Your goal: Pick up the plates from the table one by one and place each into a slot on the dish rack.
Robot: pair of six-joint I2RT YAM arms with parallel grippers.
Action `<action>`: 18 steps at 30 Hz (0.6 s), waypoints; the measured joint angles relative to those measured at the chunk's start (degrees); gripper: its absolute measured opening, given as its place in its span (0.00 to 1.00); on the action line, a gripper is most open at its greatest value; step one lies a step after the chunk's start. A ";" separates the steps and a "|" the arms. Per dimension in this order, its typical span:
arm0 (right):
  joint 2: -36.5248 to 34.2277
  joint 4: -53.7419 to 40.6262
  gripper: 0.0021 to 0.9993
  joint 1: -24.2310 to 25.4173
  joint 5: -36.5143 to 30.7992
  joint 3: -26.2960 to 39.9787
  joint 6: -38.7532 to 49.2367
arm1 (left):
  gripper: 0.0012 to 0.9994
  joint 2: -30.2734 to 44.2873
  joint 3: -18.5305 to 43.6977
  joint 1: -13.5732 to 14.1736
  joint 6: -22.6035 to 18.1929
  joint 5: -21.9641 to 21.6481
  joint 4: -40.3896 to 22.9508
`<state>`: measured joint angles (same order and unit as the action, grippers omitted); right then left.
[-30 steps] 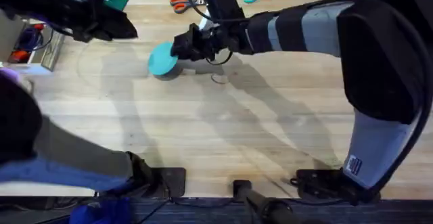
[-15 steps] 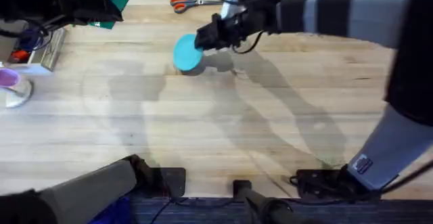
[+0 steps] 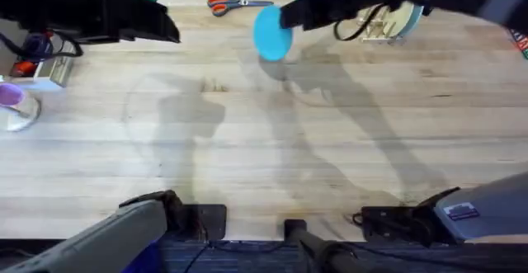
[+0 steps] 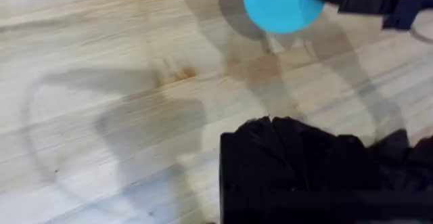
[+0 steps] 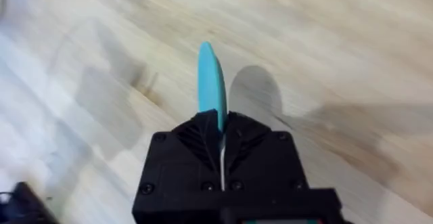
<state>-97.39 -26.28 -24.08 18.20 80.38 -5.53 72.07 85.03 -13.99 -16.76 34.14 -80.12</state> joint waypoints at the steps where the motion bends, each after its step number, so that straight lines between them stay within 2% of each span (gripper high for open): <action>1: 1.35 -1.15 0.03 0.38 -1.18 0.00 1.23 | 0.04 -0.48 0.00 1.43 0.03 -0.70 -0.04; 5: 6.04 -4.74 0.03 1.67 -5.38 0.00 4.61 | 0.04 -2.11 0.00 5.71 0.95 -3.76 -0.06; 8: 9.59 -7.40 0.03 2.67 -8.67 0.00 6.65 | 0.04 -2.70 0.00 7.83 2.42 -6.88 -0.06; 13: 14.98 -11.80 0.03 4.18 -14.27 0.00 8.51 | 0.04 -2.71 0.00 9.60 4.49 -11.18 0.43; 18: 19.12 -15.91 0.03 5.58 -20.28 0.00 9.02 | 0.04 -2.71 0.00 9.68 5.25 -12.97 1.47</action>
<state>-78.27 -42.19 -18.50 -2.07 80.38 3.49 69.36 85.03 -4.32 -11.51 21.17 -78.65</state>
